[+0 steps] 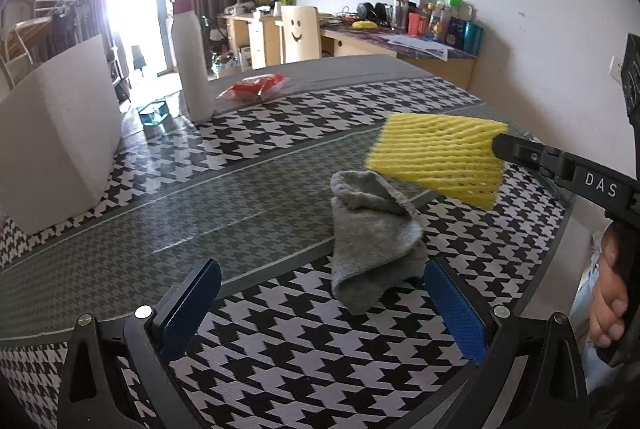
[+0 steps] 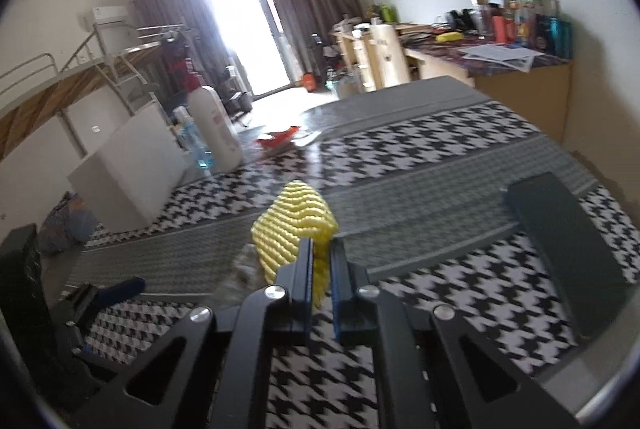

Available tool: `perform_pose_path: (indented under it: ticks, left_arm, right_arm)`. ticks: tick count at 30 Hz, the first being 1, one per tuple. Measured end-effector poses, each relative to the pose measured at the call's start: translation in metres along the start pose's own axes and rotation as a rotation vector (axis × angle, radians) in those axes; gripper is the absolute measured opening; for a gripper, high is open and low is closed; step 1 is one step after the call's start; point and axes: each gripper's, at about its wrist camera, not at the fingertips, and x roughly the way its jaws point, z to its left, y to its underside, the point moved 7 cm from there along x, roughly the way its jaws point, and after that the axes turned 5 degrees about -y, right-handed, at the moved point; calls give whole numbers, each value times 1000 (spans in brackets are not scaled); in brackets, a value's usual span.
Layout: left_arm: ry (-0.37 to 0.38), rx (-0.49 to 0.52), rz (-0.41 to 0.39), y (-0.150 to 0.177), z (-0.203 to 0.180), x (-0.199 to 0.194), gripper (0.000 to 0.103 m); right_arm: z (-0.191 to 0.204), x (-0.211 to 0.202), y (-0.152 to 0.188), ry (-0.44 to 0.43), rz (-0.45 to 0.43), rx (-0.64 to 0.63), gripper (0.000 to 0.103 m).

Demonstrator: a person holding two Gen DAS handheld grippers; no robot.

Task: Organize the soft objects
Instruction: 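Grasp the yellow mesh sponge with the right tool and lift it off the cloth, then grasp the grey cloth with the left tool while the right tool holds the sponge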

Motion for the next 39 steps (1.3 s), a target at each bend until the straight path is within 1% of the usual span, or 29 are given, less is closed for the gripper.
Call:
perform_pose_path:
  ticks: [3, 6, 7, 8, 9, 10, 11, 12, 15, 18, 20, 24, 26, 30, 32, 36, 39]
  left_arm:
    - [3, -3, 6, -1, -2, 2, 102]
    - [5, -13, 11, -2, -3, 4, 102]
    - [5, -16, 13, -3, -3, 5, 102]
    - [7, -19, 14, -3, -4, 6, 102]
    - [10, -19, 17, -3, -6, 7, 102]
    - [13, -15, 17, -4, -7, 7, 102]
    - [13, -11, 15, -4, -9, 8, 102]
    - [11, -8, 13, -4, -10, 8, 102]
    - [17, -6, 11, -5, -12, 9, 100]
    - [17, -6, 18, -7, -14, 13, 93]
    - [24, 3, 32, -7, -17, 16, 85]
    - [40, 11, 45, -6, -22, 20, 83]
    - [46, 13, 54, -4, -24, 22, 79]
    - [57, 14, 73, -5, -28, 28, 73]
    - [63, 19, 84, -4, -30, 31, 67]
    - [76, 18, 108, -3, -34, 37, 61]
    - [64, 22, 101, -4, -33, 37, 51]
  right_arm:
    - [-13, -4, 6, 39, -1, 14, 11]
    - [-20, -2, 16, 48, 37, 18, 11]
    - [-21, -1, 19, 58, 47, 11, 17]
    - [-22, -1, 21, 71, 56, 2, 22]
    - [-24, -1, 23, 90, 60, -6, 41]
    - [-25, -3, 23, 110, 52, -15, 64]
    - [-25, -6, 23, 125, 33, -24, 72]
    - [-26, -9, 22, 133, 18, -32, 76]
    - [-27, -12, 23, 130, 16, -37, 76]
    - [-24, -12, 25, 105, 22, -38, 76]
    - [-21, -12, 27, 106, 23, -51, 76]
    - [-18, -12, 28, 116, 28, -63, 76]
    - [-18, -12, 28, 107, 33, -58, 76]
    - [-15, -11, 28, 103, 37, -73, 76]
    - [-13, -9, 29, 106, 48, -82, 76]
    - [-10, -6, 30, 95, 56, -92, 76]
    - [-8, -2, 31, 97, 67, -102, 76]
